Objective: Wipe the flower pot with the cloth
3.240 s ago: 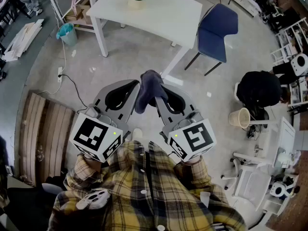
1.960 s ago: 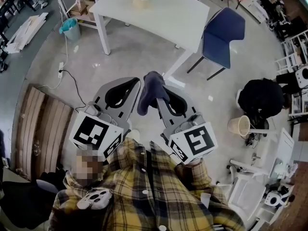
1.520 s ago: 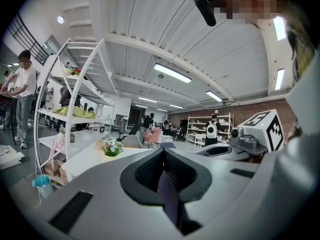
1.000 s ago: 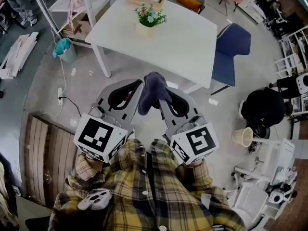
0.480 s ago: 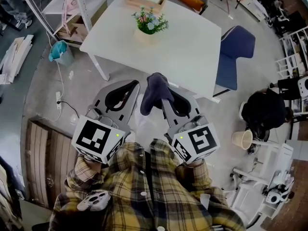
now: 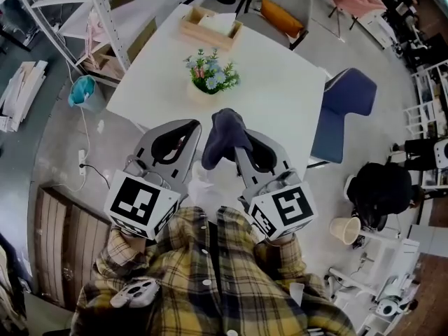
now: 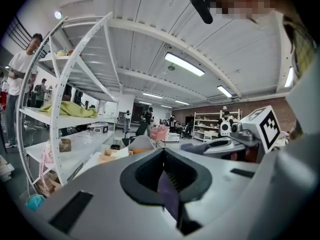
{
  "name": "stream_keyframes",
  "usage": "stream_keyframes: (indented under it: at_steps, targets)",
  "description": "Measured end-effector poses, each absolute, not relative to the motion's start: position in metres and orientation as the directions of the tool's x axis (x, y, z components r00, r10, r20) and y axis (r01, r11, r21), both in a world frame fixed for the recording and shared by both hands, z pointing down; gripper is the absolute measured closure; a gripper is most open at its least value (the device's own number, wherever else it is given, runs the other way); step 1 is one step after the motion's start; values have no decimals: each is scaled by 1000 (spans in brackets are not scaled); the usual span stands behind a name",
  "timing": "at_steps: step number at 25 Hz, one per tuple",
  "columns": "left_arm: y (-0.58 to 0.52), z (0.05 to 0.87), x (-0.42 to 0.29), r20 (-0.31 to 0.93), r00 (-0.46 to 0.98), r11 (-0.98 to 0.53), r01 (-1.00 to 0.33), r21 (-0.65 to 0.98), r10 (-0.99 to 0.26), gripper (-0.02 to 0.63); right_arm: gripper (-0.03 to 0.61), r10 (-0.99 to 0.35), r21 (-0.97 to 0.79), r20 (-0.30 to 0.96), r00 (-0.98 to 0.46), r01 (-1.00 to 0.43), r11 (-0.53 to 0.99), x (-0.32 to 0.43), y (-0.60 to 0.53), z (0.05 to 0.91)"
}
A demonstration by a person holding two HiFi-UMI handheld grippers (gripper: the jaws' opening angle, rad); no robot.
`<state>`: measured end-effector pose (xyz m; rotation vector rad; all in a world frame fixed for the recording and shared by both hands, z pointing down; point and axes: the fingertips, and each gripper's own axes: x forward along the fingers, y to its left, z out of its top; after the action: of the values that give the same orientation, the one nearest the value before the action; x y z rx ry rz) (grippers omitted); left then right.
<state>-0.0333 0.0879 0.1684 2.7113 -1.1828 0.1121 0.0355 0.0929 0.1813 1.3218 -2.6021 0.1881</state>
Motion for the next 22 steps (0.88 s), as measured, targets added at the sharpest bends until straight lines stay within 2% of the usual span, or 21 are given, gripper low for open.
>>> stream_keyframes:
  at_steps: [11, 22]
  targets:
    - [-26, 178, -1, 174, 640, -626, -768, 136, -748, 606, 563, -782, -27, 277, -558, -819, 574, 97, -23, 188]
    - [-65, 209, -11, 247, 631, -613, -775, 154, -735, 606, 563, -778, -72, 346, -524, -842, 535, 108, -56, 216]
